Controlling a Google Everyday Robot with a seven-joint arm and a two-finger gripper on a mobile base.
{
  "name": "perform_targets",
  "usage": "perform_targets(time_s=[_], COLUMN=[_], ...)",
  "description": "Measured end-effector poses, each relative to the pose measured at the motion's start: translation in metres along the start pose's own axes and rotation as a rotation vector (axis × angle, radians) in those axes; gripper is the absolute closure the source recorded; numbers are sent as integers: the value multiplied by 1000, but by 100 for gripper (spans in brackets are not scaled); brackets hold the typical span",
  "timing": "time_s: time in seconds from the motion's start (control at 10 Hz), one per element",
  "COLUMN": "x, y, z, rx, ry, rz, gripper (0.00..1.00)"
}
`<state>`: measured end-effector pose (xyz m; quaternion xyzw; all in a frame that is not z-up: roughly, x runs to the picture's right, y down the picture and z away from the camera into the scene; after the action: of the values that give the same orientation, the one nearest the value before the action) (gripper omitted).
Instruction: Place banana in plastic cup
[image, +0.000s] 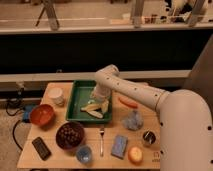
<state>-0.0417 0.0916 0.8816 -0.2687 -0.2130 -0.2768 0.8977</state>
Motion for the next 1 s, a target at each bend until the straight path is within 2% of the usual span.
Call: perform_targets(time_s=[0.4,1.0], x=[4,8], y=[2,3], z=[21,38], rx=[-13,-19], ry=[-36,-77], rz=[-4,-14], gripper=[20,20])
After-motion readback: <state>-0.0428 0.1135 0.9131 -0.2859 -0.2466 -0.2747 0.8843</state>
